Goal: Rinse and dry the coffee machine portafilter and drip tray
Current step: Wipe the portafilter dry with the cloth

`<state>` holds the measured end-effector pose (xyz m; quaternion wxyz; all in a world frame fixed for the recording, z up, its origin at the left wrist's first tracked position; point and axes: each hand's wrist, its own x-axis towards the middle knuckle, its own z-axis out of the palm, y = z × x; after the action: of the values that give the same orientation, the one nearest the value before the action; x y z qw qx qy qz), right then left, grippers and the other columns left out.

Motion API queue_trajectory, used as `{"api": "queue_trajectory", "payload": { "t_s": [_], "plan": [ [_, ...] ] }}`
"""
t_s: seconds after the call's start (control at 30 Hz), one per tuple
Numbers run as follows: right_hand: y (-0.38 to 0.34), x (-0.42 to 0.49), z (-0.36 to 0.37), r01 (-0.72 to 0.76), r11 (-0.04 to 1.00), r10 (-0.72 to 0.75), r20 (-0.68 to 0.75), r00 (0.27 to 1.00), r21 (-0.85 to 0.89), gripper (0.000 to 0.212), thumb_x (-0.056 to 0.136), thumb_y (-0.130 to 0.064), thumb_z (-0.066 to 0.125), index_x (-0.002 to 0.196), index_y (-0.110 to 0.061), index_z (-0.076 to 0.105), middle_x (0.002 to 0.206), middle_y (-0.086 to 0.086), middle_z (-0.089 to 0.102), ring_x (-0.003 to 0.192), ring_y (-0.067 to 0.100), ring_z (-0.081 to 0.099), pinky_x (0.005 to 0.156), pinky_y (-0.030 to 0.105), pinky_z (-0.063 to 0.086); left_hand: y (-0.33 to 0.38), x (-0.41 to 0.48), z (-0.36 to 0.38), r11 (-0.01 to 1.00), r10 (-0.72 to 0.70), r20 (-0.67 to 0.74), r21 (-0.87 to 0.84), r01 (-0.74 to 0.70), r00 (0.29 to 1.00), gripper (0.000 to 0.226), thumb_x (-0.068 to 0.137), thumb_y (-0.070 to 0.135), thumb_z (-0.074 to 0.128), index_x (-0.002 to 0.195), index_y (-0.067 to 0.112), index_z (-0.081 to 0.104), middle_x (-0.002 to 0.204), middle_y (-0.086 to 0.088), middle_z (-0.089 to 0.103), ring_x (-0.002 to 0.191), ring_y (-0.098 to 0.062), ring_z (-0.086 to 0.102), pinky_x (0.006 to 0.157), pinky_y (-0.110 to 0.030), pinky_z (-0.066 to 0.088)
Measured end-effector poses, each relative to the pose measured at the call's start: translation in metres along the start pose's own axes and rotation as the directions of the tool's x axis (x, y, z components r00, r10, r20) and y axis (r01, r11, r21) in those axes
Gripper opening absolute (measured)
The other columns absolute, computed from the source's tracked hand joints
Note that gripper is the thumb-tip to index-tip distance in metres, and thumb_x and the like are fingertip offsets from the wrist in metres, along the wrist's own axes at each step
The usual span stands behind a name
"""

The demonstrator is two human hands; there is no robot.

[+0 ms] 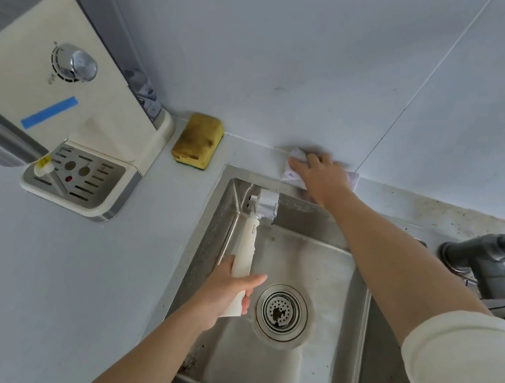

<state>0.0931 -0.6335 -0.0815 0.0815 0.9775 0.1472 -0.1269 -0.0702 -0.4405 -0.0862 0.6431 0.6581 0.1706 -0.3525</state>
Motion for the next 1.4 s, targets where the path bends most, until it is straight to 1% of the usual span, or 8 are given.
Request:
{"api": "queue_trajectory", "payload": {
  "t_s": [0.2,0.3,0.4,0.57,0.8,1.07,1.27,1.4],
  "plan": [
    [0.005,-0.01,-0.011,-0.119,0.876,0.131,0.006,0.991,0.467,0.045,0.091,-0.008,0.037,0.134,-0.021,0.04,0.117,0.01,0.055,0.107,0.031,0.05,0.08,0.035,0.04,0.003,0.0,0.003,0.986,-0.022,0.065,-0.165,0.032,0.998,0.044,0.07,0.039,0.062,0.1,0.013,0.042,0.059,-0.001,0.063,0.039,-0.013,0.046,0.04,-0.024,0.04],
    [0.009,-0.029,-0.02,-0.165,0.565,0.24,0.031,0.97,0.808,0.024,0.092,-0.013,0.039,0.104,-0.025,0.057,0.083,0.0,0.054,0.08,0.021,0.049,0.064,0.026,0.035,0.005,-0.001,0.005,0.974,-0.034,0.1,-0.219,0.055,0.994,0.042,0.069,0.041,0.058,0.098,0.013,0.046,0.072,-0.004,0.066,0.042,-0.014,0.05,0.04,-0.024,0.042],
    [0.011,-0.053,-0.033,-0.152,0.241,0.31,0.072,0.948,0.959,0.026,0.095,-0.027,0.044,0.069,-0.023,0.044,0.064,-0.004,0.044,0.063,0.012,0.041,0.053,0.016,0.034,0.006,-0.001,0.008,0.953,-0.026,0.157,-0.295,0.072,0.987,0.043,0.069,0.046,0.061,0.092,0.011,0.051,0.075,-0.003,0.056,0.044,-0.012,0.05,0.042,-0.023,0.043],
    [0.014,-0.098,-0.052,-0.103,-0.054,0.244,0.113,0.963,0.993,0.022,0.093,-0.015,0.045,0.111,-0.009,0.057,0.092,0.008,0.059,0.084,0.015,0.055,0.076,0.024,0.046,0.01,-0.008,0.013,0.927,0.052,0.248,-0.372,0.046,0.967,0.095,0.023,0.056,0.088,0.096,0.005,0.057,0.066,-0.003,0.054,0.043,-0.012,0.052,0.042,-0.024,0.047],
    [0.008,-0.137,-0.069,-0.08,0.201,0.152,0.05,0.987,0.976,0.023,0.088,-0.023,0.058,0.099,-0.003,0.056,0.079,0.003,0.054,0.073,0.014,0.051,0.07,0.028,0.039,0.013,-0.025,0.016,0.919,0.105,0.317,-0.393,0.03,0.943,0.093,0.027,0.043,0.093,0.103,0.004,0.055,0.067,-0.002,0.056,0.045,-0.012,0.052,0.044,-0.025,0.048],
    [-0.016,-0.156,-0.076,-0.094,0.432,0.097,0.058,0.994,0.897,0.016,0.089,-0.019,0.054,0.09,-0.003,0.055,0.078,0.004,0.051,0.071,0.016,0.045,0.065,0.026,0.033,0.013,-0.044,0.015,0.946,0.074,0.345,-0.322,0.044,0.936,0.041,0.07,0.01,0.063,0.109,0.008,0.052,0.067,-0.003,0.051,0.046,-0.012,0.049,0.045,-0.022,0.044],
    [-0.032,-0.172,-0.076,-0.089,0.561,0.038,0.082,0.996,0.823,0.019,0.085,-0.012,0.054,0.074,-0.01,0.039,0.065,0.0,0.037,0.059,0.014,0.034,0.056,0.02,0.026,0.011,-0.057,0.017,0.998,0.056,0.207,-0.016,-0.054,0.977,0.023,0.086,-0.003,0.051,0.106,0.006,0.05,0.064,-0.003,0.046,0.041,-0.01,0.043,0.042,-0.021,0.04],
    [-0.036,-0.177,-0.067,-0.024,0.714,-0.014,0.049,0.999,0.699,0.013,0.082,-0.003,0.052,0.094,-0.002,0.052,0.092,0.008,0.052,0.081,0.025,0.049,0.067,0.021,0.034,0.007,-0.064,0.013,0.987,0.068,0.191,0.132,-0.094,0.979,0.021,0.081,0.001,0.062,0.096,0.009,0.05,0.061,-0.002,0.046,0.04,-0.01,0.041,0.044,-0.023,0.039]
  ]
}}
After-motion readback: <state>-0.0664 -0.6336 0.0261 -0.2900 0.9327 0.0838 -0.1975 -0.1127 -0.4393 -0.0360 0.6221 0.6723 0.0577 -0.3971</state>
